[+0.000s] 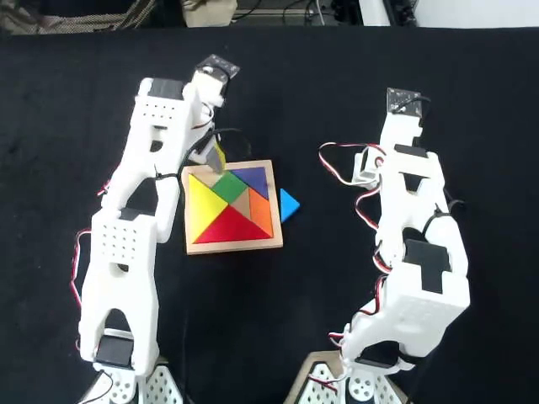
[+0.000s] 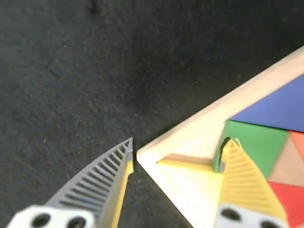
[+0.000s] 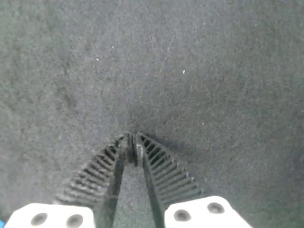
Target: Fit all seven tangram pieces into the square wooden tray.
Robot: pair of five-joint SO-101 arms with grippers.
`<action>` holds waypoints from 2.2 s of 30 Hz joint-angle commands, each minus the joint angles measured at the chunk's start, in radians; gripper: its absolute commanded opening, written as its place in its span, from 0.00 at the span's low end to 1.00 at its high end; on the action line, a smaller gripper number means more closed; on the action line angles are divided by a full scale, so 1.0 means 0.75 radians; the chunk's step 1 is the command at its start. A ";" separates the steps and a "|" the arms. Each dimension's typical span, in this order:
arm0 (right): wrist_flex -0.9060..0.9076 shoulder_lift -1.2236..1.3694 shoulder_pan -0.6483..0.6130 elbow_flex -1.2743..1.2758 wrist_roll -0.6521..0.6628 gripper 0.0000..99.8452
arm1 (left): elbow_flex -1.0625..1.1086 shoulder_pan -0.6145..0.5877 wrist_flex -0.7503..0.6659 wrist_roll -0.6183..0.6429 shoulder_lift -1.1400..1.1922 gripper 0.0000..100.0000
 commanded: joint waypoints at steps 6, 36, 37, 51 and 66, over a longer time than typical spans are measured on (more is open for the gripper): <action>-0.012 -0.066 0.000 -0.030 -0.002 0.01 | -0.400 0.042 0.323 0.080 -0.129 0.29; 0.880 0.259 -0.536 -0.750 0.055 0.17 | 2.466 -0.529 -1.180 1.127 -2.060 0.29; 0.880 0.306 -0.546 -0.778 0.025 0.17 | 2.499 -0.529 -1.215 1.152 -2.062 0.29; 0.800 0.472 -0.573 -0.864 -0.229 0.19 | 2.652 -0.472 -1.399 1.172 -2.060 0.29; 0.786 0.136 -0.516 -0.633 -0.065 0.19 | 2.642 -0.470 -1.401 1.172 -2.058 0.29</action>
